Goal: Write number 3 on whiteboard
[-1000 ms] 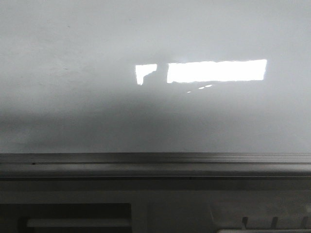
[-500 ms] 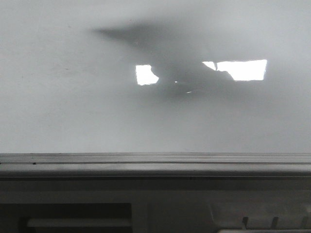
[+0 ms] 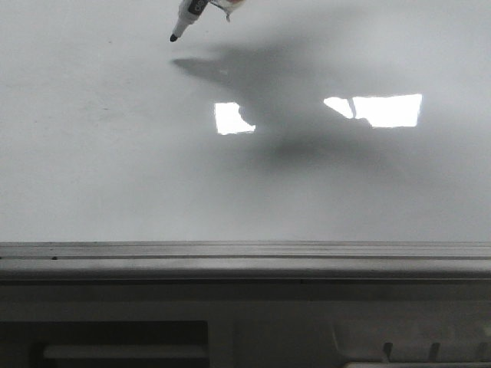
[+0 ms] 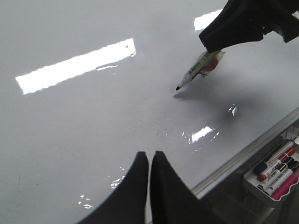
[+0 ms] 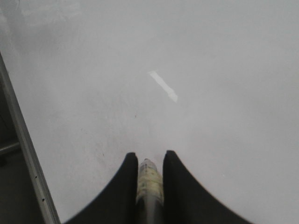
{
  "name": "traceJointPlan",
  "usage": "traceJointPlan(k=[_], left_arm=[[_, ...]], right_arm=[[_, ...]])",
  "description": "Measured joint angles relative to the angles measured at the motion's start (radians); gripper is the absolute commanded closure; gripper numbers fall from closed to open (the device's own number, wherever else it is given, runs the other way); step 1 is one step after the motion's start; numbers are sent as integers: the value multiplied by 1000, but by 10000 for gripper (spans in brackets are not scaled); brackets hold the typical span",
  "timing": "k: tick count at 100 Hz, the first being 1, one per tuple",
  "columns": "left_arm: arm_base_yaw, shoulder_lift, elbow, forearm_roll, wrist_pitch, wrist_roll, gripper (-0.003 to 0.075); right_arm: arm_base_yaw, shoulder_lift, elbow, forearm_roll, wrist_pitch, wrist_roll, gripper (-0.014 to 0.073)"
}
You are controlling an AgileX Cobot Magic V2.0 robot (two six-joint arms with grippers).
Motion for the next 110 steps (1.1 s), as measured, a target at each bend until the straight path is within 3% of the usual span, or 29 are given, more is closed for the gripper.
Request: traceJointPlan(k=[31,69,110], left_arm=[[0,0,2,-4,-67,0,741],[0,0,2,-4,-69,0,741],[0,0,2,-4,-91,0,741]], right_arm=[[-78,0,12,13,-11,2,655],[-173,-24,10,54,109,21,651],[-69,16,69,80,49,23,651]])
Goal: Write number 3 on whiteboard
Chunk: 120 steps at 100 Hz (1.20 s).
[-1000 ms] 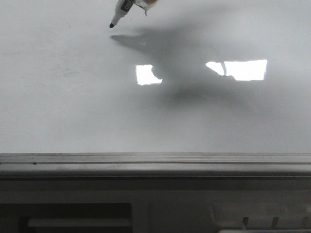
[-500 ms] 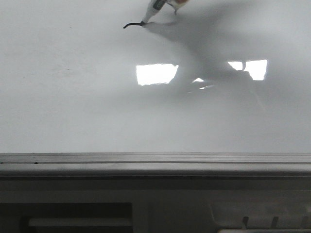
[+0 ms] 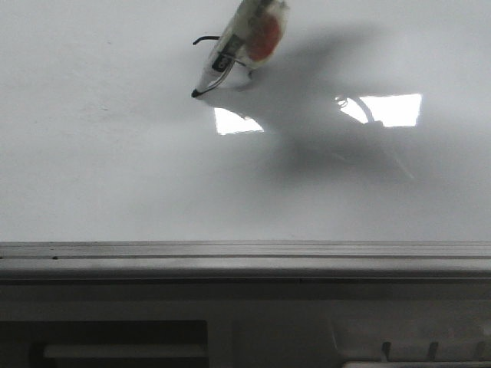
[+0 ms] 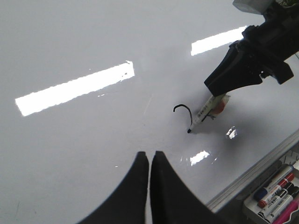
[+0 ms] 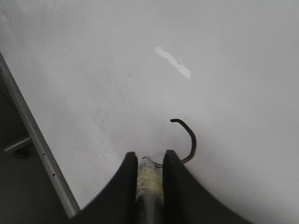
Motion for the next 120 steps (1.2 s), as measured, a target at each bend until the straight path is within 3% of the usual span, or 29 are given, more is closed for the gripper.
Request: traceJointPlan(k=[63,95,120], left_arm=[[0,0,0,0,0,0,741],[0,0,0,0,-2,0,741],[0,0,0,-27,-52,0,724]], right_arm=[[-67,-92,65,12,48,4,651],[63,-20,143,131,-85,4,652],[112,8,132,146,-91,6,656]])
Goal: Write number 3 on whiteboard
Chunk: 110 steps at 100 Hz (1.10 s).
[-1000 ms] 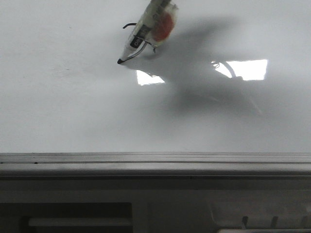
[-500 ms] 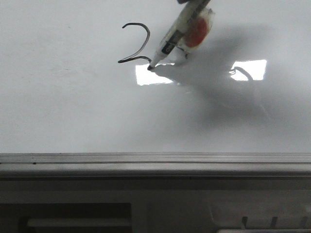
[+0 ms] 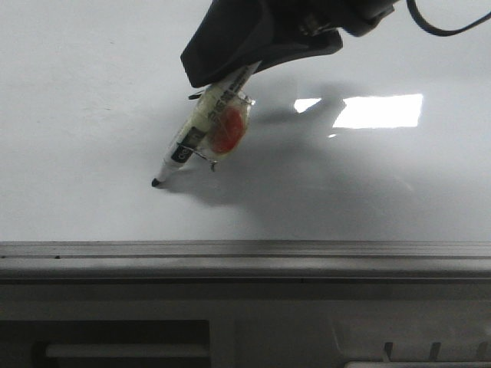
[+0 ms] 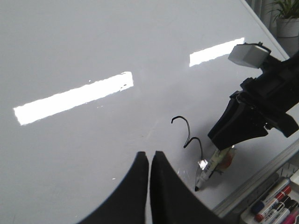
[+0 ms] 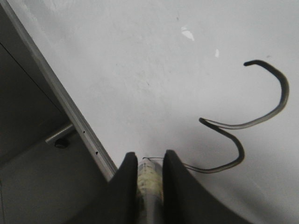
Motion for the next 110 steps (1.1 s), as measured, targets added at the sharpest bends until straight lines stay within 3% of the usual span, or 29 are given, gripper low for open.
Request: traceJointPlan(k=[7,19,26,39,56,65,91,110], left_arm=[[0,0,0,-25,-13,0,650],[0,5,0,-96,-55,12,414],[0,34,-9,-149,-70,45,348],[0,186,-65,-310,-23,193,345],[0,443,-203,-578,139,579,345],[0,563,-273,-661,199,695,345],[0,817,-428,-735,389,772,345],[0,909,-468,-776,420,776,345]], right_arm=[[0,-33,-27,-13,50,-4,656],[9,-133,-130,-24,190,-37,656],[13,-187,-198,-29,286,-70,656],[15,-233,-299,-76,446,-96,656],[15,-234,-335,-133,575,-125,656],[15,-234,-335,-147,623,-140,656],[19,-234,-337,-138,640,-167,656],[83,-234,-337,-120,614,-200,656]])
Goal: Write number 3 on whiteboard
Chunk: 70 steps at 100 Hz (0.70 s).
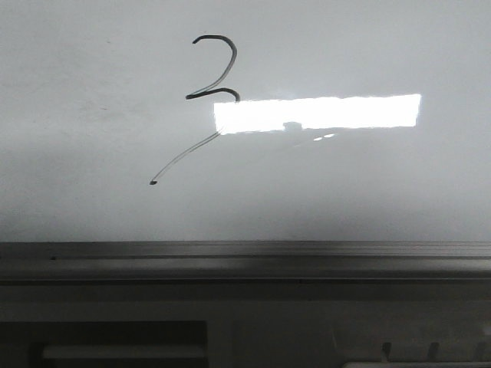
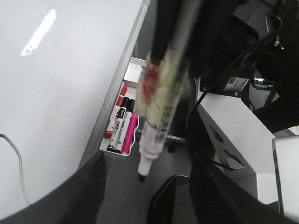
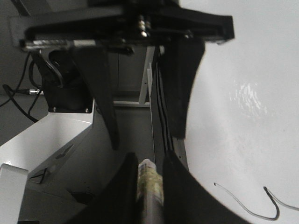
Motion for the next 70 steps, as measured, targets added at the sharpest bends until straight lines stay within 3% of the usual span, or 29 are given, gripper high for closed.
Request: traceJointPlan(k=[36,62,70], left_arm=[[0,15,-2,-43,2,4,351],[0,15,-2,-46,3,6,533],[0,15,-2,-48,5,6,552]], right_arm=[[39,0,0,9,-52,-4,656],[40,1,0,26,-54,-6,656],[40,1,0,28,-54,-6,656]])
